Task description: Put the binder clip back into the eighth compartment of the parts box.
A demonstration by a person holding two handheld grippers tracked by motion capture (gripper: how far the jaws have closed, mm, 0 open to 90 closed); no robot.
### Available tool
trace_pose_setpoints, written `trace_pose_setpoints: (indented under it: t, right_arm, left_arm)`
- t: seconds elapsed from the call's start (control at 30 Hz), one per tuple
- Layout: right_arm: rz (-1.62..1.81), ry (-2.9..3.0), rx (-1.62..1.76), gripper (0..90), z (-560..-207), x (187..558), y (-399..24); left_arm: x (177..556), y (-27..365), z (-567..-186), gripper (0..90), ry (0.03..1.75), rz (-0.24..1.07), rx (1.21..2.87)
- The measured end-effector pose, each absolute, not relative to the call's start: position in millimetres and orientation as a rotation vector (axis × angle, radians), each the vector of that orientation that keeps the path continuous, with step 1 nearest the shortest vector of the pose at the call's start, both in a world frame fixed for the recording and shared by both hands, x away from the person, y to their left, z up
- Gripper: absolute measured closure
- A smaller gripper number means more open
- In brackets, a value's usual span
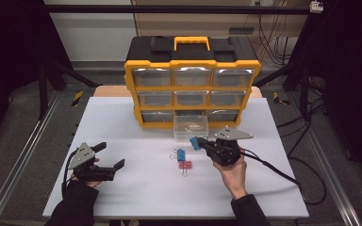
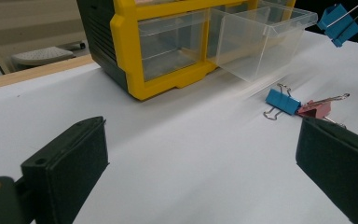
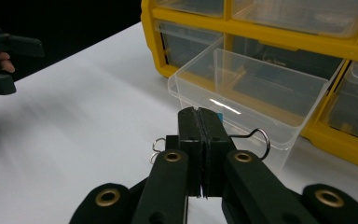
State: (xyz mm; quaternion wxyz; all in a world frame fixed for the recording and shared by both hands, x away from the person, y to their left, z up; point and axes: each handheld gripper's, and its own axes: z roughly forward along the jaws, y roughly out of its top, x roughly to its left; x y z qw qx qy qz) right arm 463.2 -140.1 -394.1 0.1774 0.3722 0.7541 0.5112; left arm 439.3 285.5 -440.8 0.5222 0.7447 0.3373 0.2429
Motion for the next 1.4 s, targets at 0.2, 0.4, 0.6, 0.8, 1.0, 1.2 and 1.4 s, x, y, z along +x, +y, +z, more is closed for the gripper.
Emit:
trace_pose_setpoints:
  t: [0.2, 0.4, 0.6, 0.8, 1.0, 1.2, 1.4]
  right_arm:
    - [1.469, 2.102, 1.052, 89.4, -384.1, 464.2, -143.5]
    - [1.473, 2.078, 1.042, 89.4, -374.4, 467.7, -142.6]
    - [1.473, 2.053, 1.038, 89.4, -365.7, 473.1, -141.8]
    - [1.465, 2.034, 1.038, 89.4, -358.1, 478.9, -142.6]
    - [1.443, 2.024, 1.035, 89.4, -352.8, 484.5, -141.6]
    - [1.439, 2.011, 1.043, 89.4, -348.3, 490.4, -140.1]
    - [1.433, 2.0, 1.044, 89.4, -346.6, 498.3, -138.0]
  left_arm:
    - [439.4, 285.1, -441.1, 1.3, 0.808, 0.581, 1.785]
    - [439.4, 285.3, -441.0, 1.3, 0.808, 0.581, 1.783]
    - [439.4, 285.6, -440.8, 1.3, 0.808, 0.583, 1.782]
    - [439.5, 285.7, -440.9, 1.3, 0.807, 0.582, 1.782]
    - [439.6, 285.6, -441.0, 1.3, 0.808, 0.583, 1.782]
    - [439.6, 285.6, -441.1, 1.3, 0.809, 0.581, 1.781]
    - [439.6, 285.7, -441.1, 1.3, 0.808, 0.582, 1.782]
